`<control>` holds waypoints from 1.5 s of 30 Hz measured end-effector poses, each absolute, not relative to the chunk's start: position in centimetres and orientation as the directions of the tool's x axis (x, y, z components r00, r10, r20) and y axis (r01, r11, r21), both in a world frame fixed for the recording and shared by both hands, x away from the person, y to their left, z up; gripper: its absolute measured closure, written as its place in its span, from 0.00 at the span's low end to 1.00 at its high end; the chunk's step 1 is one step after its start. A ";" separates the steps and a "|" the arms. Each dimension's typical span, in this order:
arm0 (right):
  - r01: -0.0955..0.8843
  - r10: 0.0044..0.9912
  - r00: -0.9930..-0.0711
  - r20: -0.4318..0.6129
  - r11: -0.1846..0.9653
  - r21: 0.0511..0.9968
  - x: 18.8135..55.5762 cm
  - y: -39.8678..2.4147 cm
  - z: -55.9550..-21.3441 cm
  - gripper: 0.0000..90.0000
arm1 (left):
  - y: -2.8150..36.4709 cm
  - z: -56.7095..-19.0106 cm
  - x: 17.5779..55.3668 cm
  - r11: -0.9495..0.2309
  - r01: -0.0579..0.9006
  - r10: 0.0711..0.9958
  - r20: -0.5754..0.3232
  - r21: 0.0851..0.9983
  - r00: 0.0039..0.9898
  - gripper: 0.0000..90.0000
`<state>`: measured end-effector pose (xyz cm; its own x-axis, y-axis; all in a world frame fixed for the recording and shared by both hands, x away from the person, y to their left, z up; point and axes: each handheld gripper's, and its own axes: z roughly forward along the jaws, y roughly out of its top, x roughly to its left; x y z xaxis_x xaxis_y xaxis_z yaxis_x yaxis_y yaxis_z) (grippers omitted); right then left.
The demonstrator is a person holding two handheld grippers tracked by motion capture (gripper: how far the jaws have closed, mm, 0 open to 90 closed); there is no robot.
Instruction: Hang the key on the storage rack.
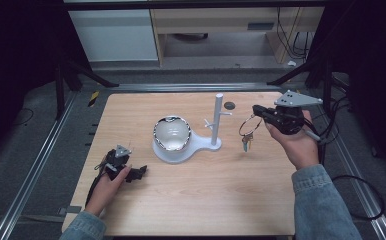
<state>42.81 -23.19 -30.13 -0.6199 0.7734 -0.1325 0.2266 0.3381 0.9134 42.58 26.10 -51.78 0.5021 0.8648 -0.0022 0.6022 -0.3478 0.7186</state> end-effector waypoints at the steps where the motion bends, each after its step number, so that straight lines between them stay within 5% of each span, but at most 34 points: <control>1: 0.221 0.772 -0.621 -0.139 0.342 0.913 42.8 -23.1 -30.0 0.99 | 26.1 -51.8 42.6 -0.348 0.602 0.865 -0.002 0.719 0.502 0.00; 45: 0.180 0.726 -0.674 -0.139 0.343 0.922 43.3 -19.9 -28.3 0.99 | 26.1 -51.8 42.6 -0.348 0.602 0.865 -0.002 0.719 0.502 0.00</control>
<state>43.27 -19.89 -28.33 -0.6737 0.7258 -0.1390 0.1797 0.3434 0.9218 42.58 26.10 -51.78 0.5020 0.8649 -0.0022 0.6023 -0.3478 0.7185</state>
